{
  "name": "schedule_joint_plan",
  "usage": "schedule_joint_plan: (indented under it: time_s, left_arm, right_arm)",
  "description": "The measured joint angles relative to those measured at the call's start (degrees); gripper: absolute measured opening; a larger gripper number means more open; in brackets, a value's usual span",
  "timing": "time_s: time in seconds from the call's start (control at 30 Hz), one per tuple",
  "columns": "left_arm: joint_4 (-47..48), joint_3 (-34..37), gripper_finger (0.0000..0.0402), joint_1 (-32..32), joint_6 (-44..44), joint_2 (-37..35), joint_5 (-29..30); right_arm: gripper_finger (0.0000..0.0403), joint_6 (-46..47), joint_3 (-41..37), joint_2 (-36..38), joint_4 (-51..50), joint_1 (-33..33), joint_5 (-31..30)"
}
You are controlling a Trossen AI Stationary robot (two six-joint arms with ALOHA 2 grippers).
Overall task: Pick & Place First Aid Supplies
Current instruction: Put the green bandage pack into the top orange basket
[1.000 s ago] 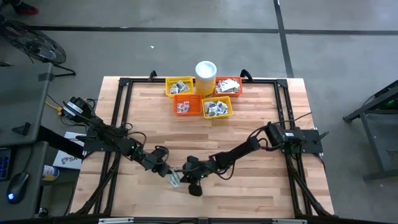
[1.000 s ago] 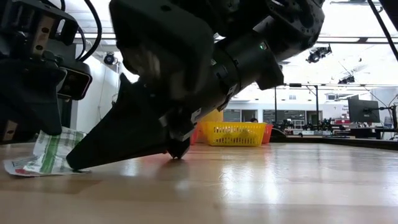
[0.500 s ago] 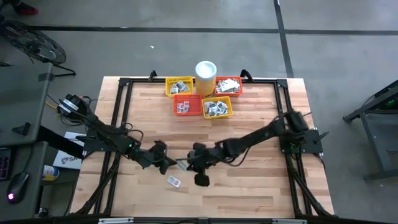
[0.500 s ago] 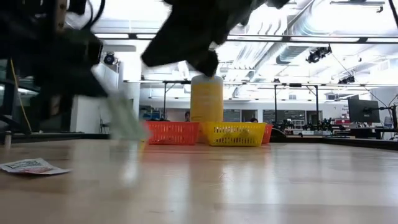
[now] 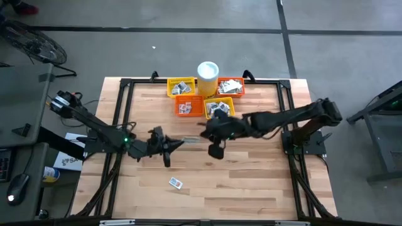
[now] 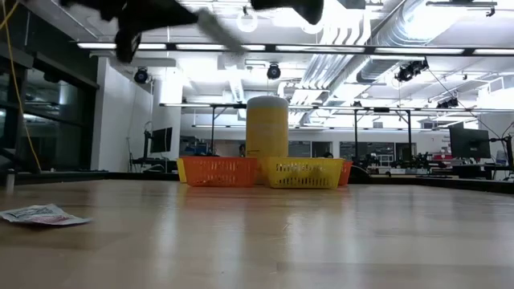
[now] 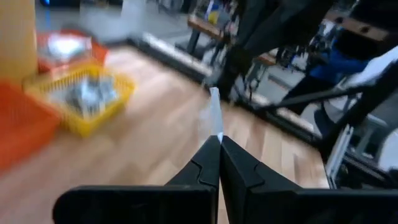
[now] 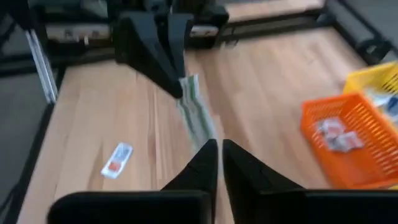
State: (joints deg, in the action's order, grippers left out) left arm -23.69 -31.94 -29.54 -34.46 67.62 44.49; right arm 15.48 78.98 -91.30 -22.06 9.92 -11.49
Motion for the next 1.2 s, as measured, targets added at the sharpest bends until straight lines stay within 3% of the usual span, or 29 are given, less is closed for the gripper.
schedule_joint_plan:
  time_s: [0.2, 0.37, 0.5, 0.63, 0.87, 1.2]
  left_arm:
    - [-0.1, -5.9, 0.0, 5.4, 14.1, -1.6, -2.2]
    - [-0.1, -11.2, 0.0, 10.4, 22.7, -1.6, -9.3]
    - [-0.2, -13.8, 0.0, 14.2, 24.4, -1.6, -15.9]
    - [-0.1, -14.6, 0.0, 17.3, 24.4, -1.6, -21.3]
    - [-1.0, -14.6, 0.0, 20.0, 23.8, -1.6, -26.2]
    - [-1.9, -14.6, 0.0, 21.4, 23.7, -1.6, -29.0]
  right_arm:
    - [0.0082, -1.0, 0.0, 4.9, 0.0, -2.8, -0.1]
    - [0.0158, -1.8, 0.0, 7.4, 0.5, -4.9, 2.3]
    - [0.0201, -2.9, -0.1, 8.9, 0.6, -6.2, 6.3]
    - [0.0219, -3.5, -0.1, 10.0, 0.4, -6.7, 8.5]
    - [0.0189, -4.4, -0.1, 10.5, -0.2, -6.7, 8.4]
    - [0.0061, -5.5, -0.1, 10.8, -1.9, -7.3, 7.4]
